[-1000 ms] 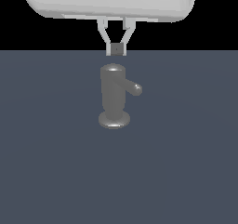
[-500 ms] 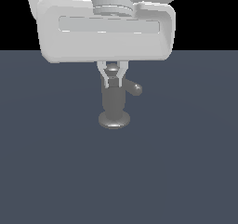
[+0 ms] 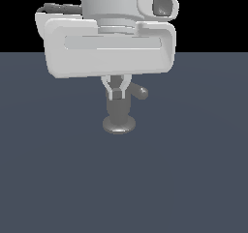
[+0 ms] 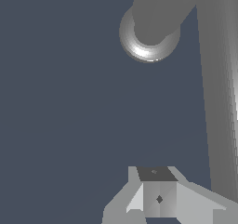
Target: Turn on the faucet by rotating a designated handle.
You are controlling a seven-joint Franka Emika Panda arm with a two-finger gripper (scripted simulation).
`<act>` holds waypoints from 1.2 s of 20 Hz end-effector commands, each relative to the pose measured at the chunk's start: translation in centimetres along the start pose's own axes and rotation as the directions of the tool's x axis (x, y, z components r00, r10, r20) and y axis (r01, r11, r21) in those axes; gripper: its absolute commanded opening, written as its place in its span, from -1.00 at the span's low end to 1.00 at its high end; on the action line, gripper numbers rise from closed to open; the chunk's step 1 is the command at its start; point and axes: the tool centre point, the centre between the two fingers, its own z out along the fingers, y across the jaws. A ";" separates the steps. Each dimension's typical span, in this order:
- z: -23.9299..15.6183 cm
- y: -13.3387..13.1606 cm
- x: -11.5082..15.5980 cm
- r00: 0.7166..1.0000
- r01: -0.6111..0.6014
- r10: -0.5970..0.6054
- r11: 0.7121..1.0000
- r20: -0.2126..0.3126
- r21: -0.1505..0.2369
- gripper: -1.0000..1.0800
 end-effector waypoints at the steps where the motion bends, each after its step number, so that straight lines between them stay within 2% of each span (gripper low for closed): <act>1: 0.0 0.0 0.0 1.000 0.001 -0.001 1.000 -0.001 0.000 -1.00; 3: 0.0 0.0 0.0 1.000 0.001 -0.001 1.000 0.000 0.000 -1.00; 24: 0.0 9.5 1.6 1.000 0.001 -0.001 1.000 0.000 -0.001 -1.00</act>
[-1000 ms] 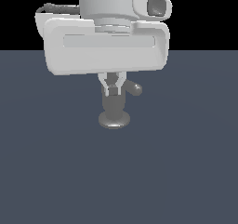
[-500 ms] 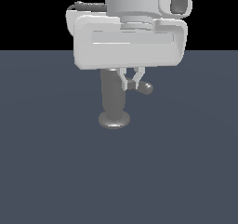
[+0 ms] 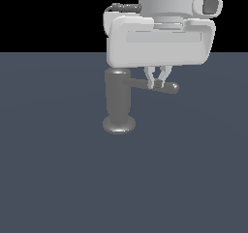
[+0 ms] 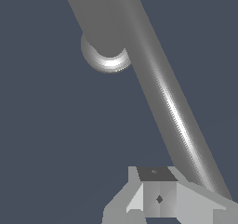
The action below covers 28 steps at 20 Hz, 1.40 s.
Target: Turn on the faucet by rotating a designated handle.
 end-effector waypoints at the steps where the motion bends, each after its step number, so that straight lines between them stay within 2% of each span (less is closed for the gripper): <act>1: 1.0 0.9 0.0 1.000 0.004 -0.004 1.000 0.019 0.004 -1.00; 17: 1.0 7.4 1.2 1.000 0.004 -0.004 1.000 0.019 0.004 -1.00; 18: 1.0 7.4 1.2 1.000 0.004 -0.004 1.000 0.019 0.004 -1.00; 19: 0.1 5.6 2.5 0.999 0.043 -0.043 0.999 -0.002 -0.003 -1.00; 28: 0.3 7.6 4.7 0.999 0.036 -0.036 0.999 0.001 -0.002 -1.00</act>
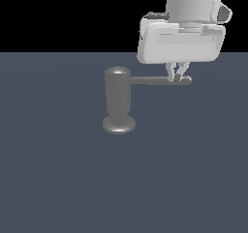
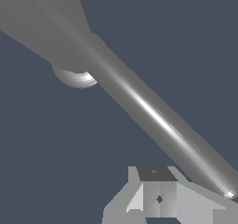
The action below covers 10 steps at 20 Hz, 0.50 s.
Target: Turn on the faucet by rotating a designated handle.
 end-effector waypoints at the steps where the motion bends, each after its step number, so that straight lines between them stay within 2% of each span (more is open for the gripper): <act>1: 0.2 0.4 0.9 1.000 0.006 -0.006 1.000 0.001 -0.002 -1.00; 10: 0.4 2.3 3.0 1.000 -0.001 0.001 1.000 0.004 -0.001 -1.00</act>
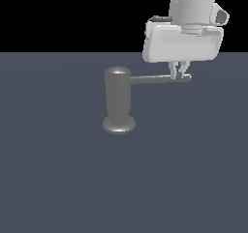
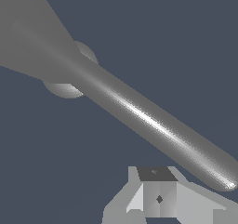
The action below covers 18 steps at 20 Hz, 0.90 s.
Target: Turn on the faucet by rotating a designated handle.
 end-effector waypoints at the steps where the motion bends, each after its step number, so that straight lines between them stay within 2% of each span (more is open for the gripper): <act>1: 0.4 0.2 0.9 1.000 0.008 -0.008 1.000 0.004 0.000 -1.00; 18: 0.8 3.7 4.7 1.000 -0.003 0.003 1.000 0.010 0.002 -1.00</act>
